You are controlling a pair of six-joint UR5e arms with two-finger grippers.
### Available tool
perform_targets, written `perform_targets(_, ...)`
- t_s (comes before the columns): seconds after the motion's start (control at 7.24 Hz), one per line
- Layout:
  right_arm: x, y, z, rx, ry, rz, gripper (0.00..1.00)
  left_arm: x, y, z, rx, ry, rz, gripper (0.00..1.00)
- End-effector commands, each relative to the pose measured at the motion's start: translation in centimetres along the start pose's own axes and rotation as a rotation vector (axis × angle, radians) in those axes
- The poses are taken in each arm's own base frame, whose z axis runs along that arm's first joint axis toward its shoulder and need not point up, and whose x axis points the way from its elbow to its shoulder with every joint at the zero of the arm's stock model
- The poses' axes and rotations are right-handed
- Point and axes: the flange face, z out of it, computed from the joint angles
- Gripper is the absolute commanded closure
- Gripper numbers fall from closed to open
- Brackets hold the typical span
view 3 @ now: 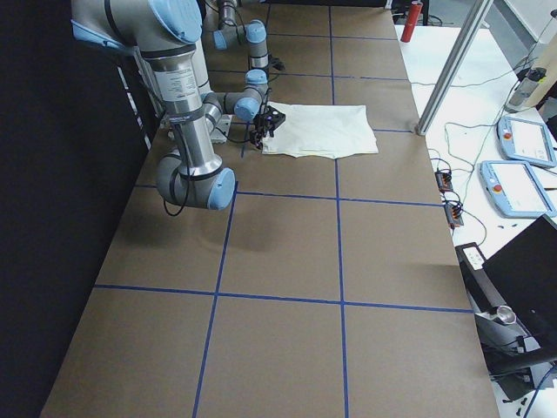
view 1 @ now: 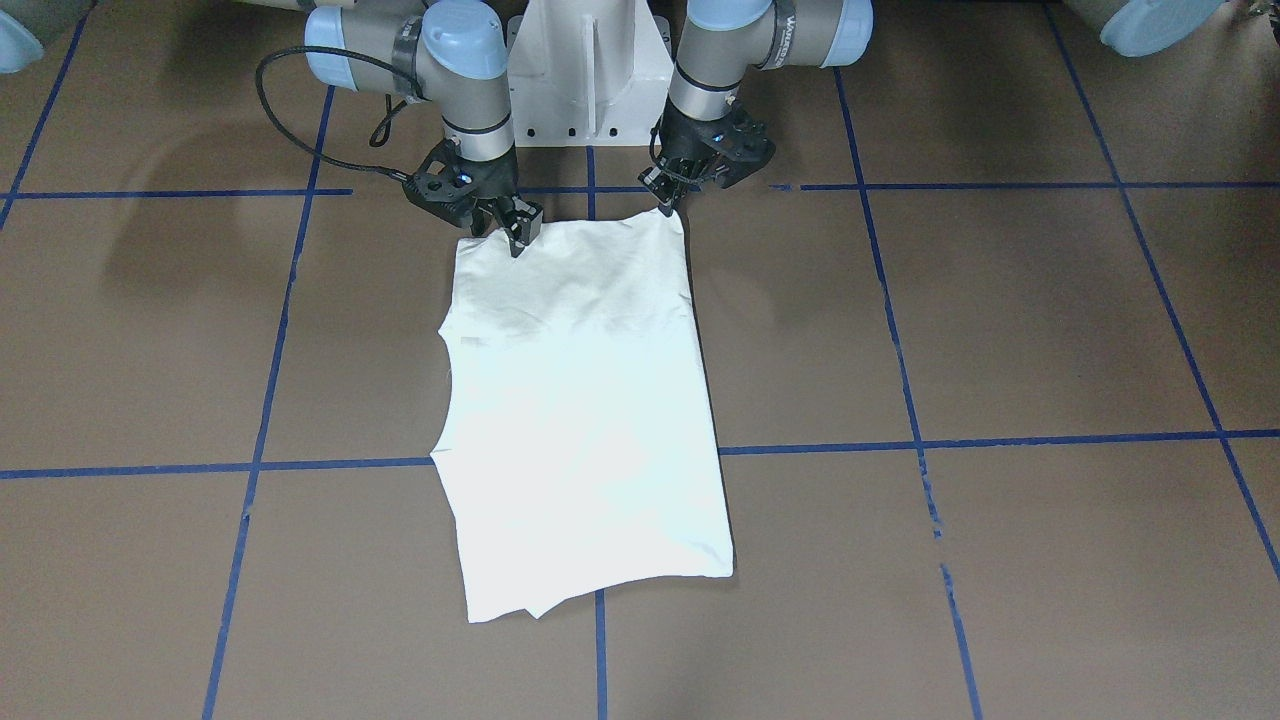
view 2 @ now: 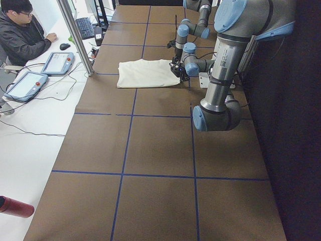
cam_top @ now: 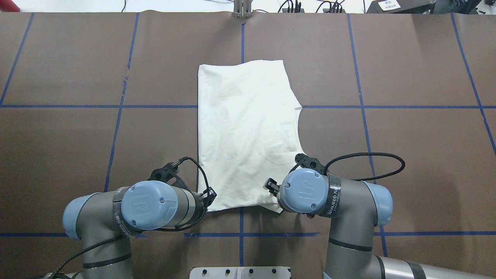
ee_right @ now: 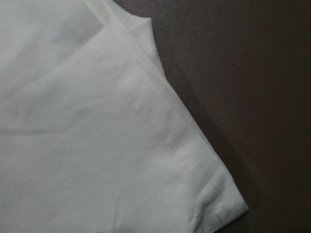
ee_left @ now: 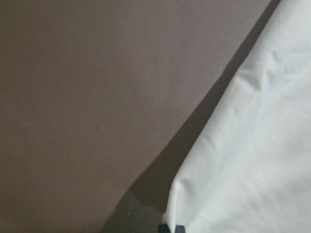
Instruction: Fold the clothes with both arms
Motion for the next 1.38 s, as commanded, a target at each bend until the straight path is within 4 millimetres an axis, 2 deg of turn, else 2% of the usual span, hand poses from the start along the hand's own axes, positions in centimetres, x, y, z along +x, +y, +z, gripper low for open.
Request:
perform_targets(0.0, 0.3, 0.0, 0.4, 0.003, 0.013, -0.002, 0.0, 0.0, 0.0, 0.0, 0.0, 0.0, 0.0, 1.0)
perform_targets(0.14, 0.3, 0.0, 0.3, 0.003, 0.011, -0.002, 0.0, 0.0, 0.0, 0.0, 0.0, 0.0, 0.0, 1.0)
perform_targets(0.28, 0.2, 0.1, 0.3, 0.002, 0.01, -0.001, 0.1, 0.0, 0.0, 0.0, 0.0, 0.0, 0.0, 1.0)
perform_targets(0.41, 0.2, 0.1, 0.3, 0.002, 0.01, -0.003, 0.46, 0.0, 0.0, 0.0, 0.0, 0.0, 0.0, 1.0)
perform_targets(0.55, 0.2, 0.1, 0.2, 0.002, 0.009, -0.001, 0.77, 0.0, 0.0, 0.0, 0.0, 0.0, 0.0, 1.0)
perform_targets(0.69, 0.1, 0.1, 0.0, -0.006, 0.008, -0.002, 0.95, 0.0, -0.1, 0.0, 0.001, 0.001, -0.001, 1.0)
perform_targets(0.83, 0.1, 0.0, -0.1, -0.023, 0.013, 0.003, 1.0, 0.0, 0.0, 0.0, 0.0, 0.0, 0.0, 1.0)
perform_targets(1.1, -0.1, -0.2, -0.3, -0.027, 0.008, 0.005, 1.0, 0.0, 0.0, 0.1, 0.001, -0.001, 0.0, 1.0)
perform_targets(1.24, -1.0, -0.4, -1.1, -0.029, -0.009, 0.011, 1.0, 0.0, 0.0, 0.0, 0.0, 0.0, 0.0, 1.0)
